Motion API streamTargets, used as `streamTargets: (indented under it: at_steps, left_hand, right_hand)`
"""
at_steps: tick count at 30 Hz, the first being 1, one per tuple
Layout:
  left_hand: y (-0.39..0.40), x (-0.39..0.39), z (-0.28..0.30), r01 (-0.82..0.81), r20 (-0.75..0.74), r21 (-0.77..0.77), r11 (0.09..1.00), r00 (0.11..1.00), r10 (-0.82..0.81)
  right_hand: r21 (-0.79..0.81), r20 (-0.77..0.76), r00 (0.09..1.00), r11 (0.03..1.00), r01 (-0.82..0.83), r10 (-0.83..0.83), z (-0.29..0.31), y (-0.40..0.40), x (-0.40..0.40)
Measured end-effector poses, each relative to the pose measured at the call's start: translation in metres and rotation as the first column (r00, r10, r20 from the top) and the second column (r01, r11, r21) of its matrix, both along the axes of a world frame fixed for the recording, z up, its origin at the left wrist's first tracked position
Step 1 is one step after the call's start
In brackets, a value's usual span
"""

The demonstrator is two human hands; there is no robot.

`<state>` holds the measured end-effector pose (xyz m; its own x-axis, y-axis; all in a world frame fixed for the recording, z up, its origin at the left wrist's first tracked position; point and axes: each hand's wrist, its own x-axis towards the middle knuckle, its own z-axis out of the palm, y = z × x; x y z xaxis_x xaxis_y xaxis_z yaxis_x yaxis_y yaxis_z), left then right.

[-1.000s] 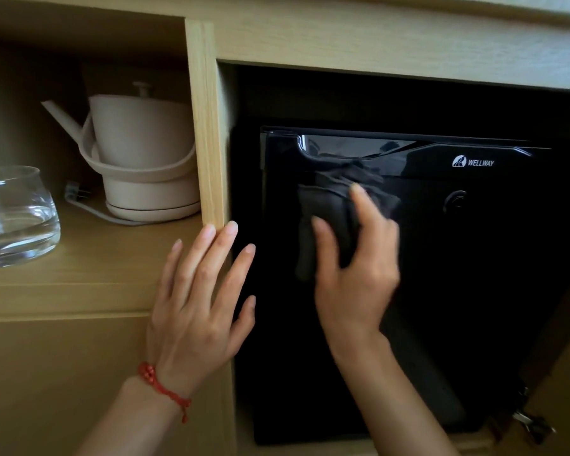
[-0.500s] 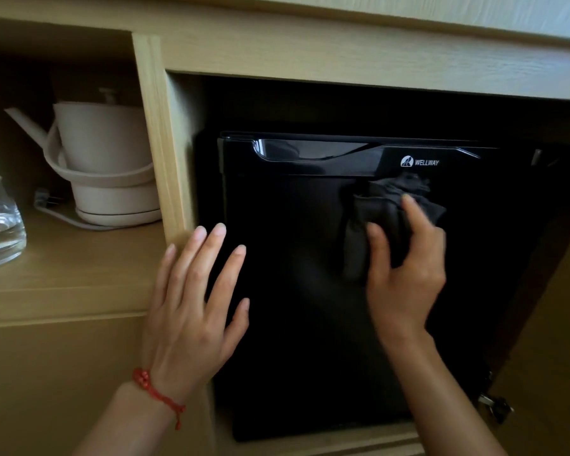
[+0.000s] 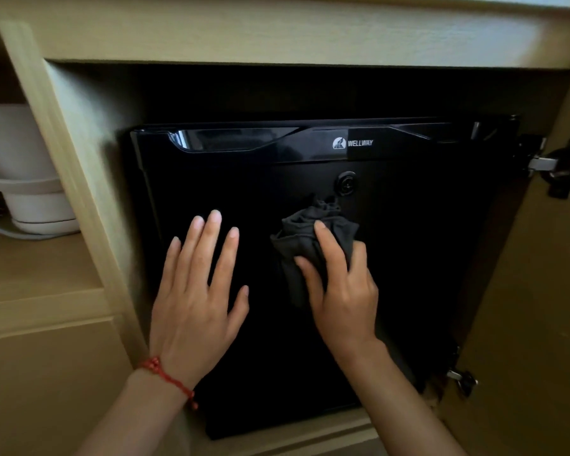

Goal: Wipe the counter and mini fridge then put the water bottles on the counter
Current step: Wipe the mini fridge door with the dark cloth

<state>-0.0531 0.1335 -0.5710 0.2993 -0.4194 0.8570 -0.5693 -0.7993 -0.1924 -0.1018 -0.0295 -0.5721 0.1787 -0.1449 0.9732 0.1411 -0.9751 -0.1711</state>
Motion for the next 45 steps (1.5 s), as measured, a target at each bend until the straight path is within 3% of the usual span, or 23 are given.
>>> streamTargets:
  at_steps: [4, 10, 14, 18, 22, 24, 27, 34, 38, 42, 45]
  left_hand:
    - [-0.005, 0.001, -0.004, -0.044, 0.025, -0.018, 0.999, 0.999, 0.045]
    - [-0.018, -0.002, -0.008, -0.088, 0.028, -0.055, 0.995, 0.996, 0.090]
    - [-0.029, -0.006, -0.008, -0.079, 0.027, -0.093, 0.993, 0.996, 0.081]
    - [-0.043, -0.012, -0.015, -0.058, 0.046, -0.027, 0.998, 0.997, 0.059]
    - [-0.049, -0.014, -0.023, -0.075, 0.018, 0.015, 0.997, 0.997, 0.075]
    - [-0.049, -0.013, -0.026, -0.067, 0.009, 0.015, 0.998, 0.998, 0.066]
    - [-0.047, -0.012, -0.026, -0.058, 0.006, 0.018, 0.998, 0.998, 0.058]
    - [-0.045, -0.010, -0.027, -0.089, 0.021, 0.052, 0.995, 0.996, 0.088]
    - [-0.041, -0.010, -0.025, -0.083, 0.015, 0.068, 0.994, 0.997, 0.082]
    - [-0.039, -0.011, -0.024, -0.056, 0.015, 0.074, 0.996, 0.998, 0.055]
    - [-0.036, -0.011, -0.025, -0.024, 0.004, 0.059, 0.998, 1.000, 0.024]
  right_hand:
    - [-0.005, -0.022, 1.000, 1.000, 0.017, -0.017, 0.006, -0.029, -0.007]
    - [0.377, 0.066, 0.997, 0.926, 0.015, -0.043, 0.002, -0.084, -0.024]
    - [0.475, 0.144, 0.989, 0.879, -0.046, -0.026, 0.004, -0.082, -0.023]
    - [0.399, 0.161, 0.986, 0.912, -0.097, 0.034, 0.019, -0.061, -0.014]
    - [0.069, 0.059, 0.996, 0.996, -0.064, 0.060, 0.032, -0.053, -0.009]
    - [-0.012, 0.035, 0.998, 0.999, -0.044, 0.044, 0.035, -0.065, -0.011]
    - [0.017, 0.036, 0.999, 1.000, -0.014, 0.013, 0.036, -0.086, -0.017]
    - [0.416, 0.122, 0.989, 0.909, 0.022, -0.079, 0.014, -0.138, -0.029]
    - [0.506, 0.203, 0.976, 0.861, -0.041, -0.072, 0.004, -0.120, -0.023]
    - [0.455, 0.186, 0.983, 0.887, -0.081, -0.006, -0.008, -0.080, -0.014]
    - [0.264, 0.055, 0.997, 0.962, -0.063, 0.050, -0.023, -0.039, -0.007]
